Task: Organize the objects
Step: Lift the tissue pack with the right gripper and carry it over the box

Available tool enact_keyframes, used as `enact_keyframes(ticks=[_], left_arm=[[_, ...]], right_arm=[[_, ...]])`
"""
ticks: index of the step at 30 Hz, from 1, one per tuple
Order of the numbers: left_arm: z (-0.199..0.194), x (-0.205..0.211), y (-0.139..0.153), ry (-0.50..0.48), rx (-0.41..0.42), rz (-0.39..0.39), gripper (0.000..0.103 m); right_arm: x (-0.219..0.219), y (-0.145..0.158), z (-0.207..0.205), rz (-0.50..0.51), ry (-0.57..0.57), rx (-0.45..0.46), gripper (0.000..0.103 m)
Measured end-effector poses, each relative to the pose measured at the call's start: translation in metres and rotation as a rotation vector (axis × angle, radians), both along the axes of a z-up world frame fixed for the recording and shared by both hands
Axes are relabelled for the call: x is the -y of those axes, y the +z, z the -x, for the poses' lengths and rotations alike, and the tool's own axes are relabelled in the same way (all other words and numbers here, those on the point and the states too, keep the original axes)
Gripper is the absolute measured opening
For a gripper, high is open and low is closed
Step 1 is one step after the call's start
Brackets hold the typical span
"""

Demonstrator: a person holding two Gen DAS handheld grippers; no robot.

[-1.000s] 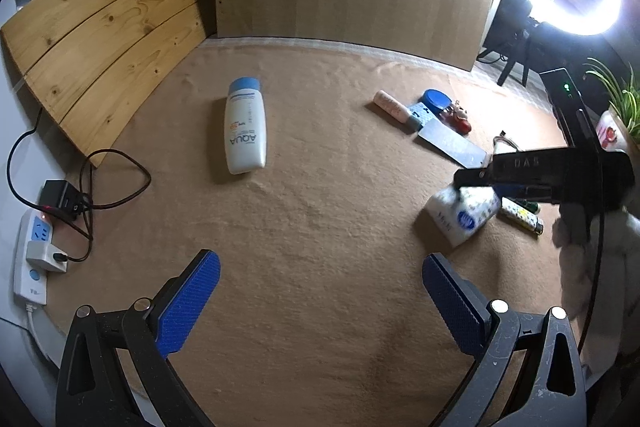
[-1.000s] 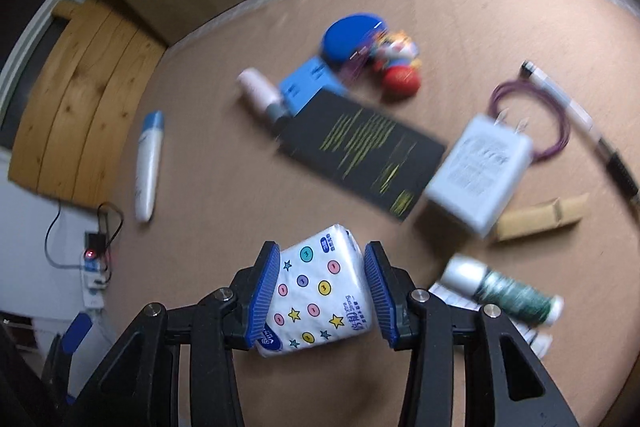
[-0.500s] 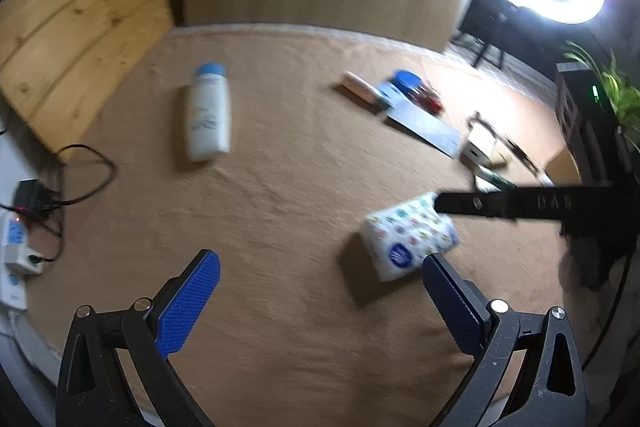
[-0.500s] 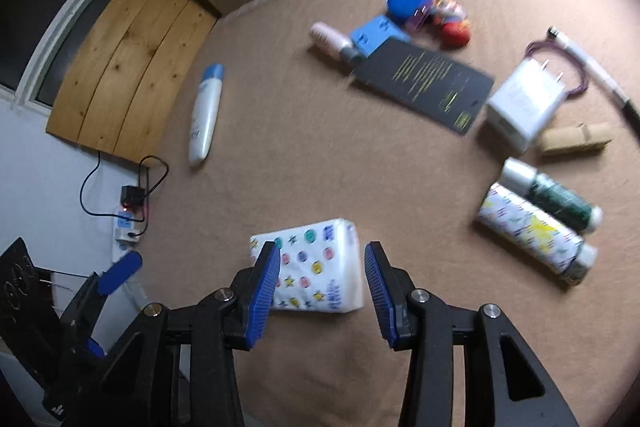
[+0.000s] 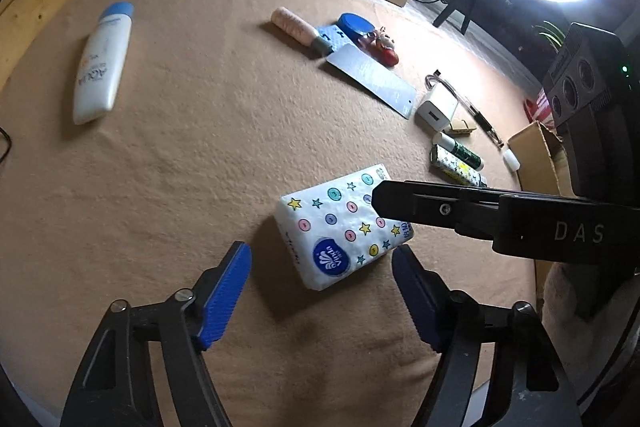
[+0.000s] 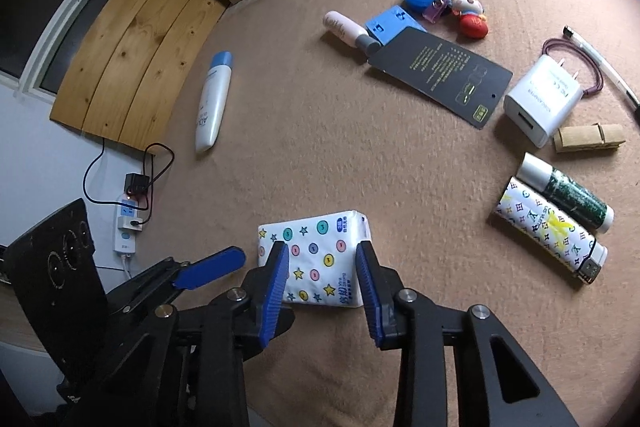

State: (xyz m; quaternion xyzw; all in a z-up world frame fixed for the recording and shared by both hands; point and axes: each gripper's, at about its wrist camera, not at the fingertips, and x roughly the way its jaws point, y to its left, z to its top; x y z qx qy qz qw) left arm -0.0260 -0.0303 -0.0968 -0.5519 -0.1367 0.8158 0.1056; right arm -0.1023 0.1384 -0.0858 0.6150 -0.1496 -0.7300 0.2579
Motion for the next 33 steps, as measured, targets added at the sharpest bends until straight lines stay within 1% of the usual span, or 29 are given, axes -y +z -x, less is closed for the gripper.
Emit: enact_keyframes(ticks=[1,3,5,11,17,20,24,27,33], left_arm=[[0.001,0.000,-0.002,-0.003,0.003,-0.001,0.070],[0.003,-0.001,-0.007,-0.004,0.016,-0.011,0.059],[0.005,-0.001,-0.010,-0.004,0.026,-0.030,0.055],[0.005,0.000,-0.008,-0.002,0.013,-0.038,0.053],[0.001,-0.007,0.000,-0.020,0.001,-0.026,0.051],[-0.001,-0.017,0.010,-0.049,-0.021,-0.014,0.051],[0.000,-0.039,0.027,-0.098,-0.063,-0.005,0.051],[0.000,-0.064,0.041,-0.149,-0.100,-0.010,0.051],[0.003,-0.117,0.062,-0.261,-0.147,-0.024,0.051]], right_arm=[[0.000,-0.002,0.000,0.002,0.002,0.009,0.029],[0.002,-0.005,-0.002,0.007,0.010,0.018,0.028],[0.004,-0.007,-0.003,0.000,0.015,0.020,0.028],[0.005,-0.009,-0.007,0.002,0.006,0.019,0.028],[-0.005,0.000,-0.015,0.013,-0.012,0.006,0.028],[-0.018,0.009,-0.019,0.032,-0.044,-0.009,0.028],[-0.044,0.029,-0.029,0.039,-0.097,-0.051,0.028],[-0.068,0.044,-0.037,0.031,-0.140,-0.082,0.028],[-0.124,0.067,-0.057,0.023,-0.250,-0.124,0.028]])
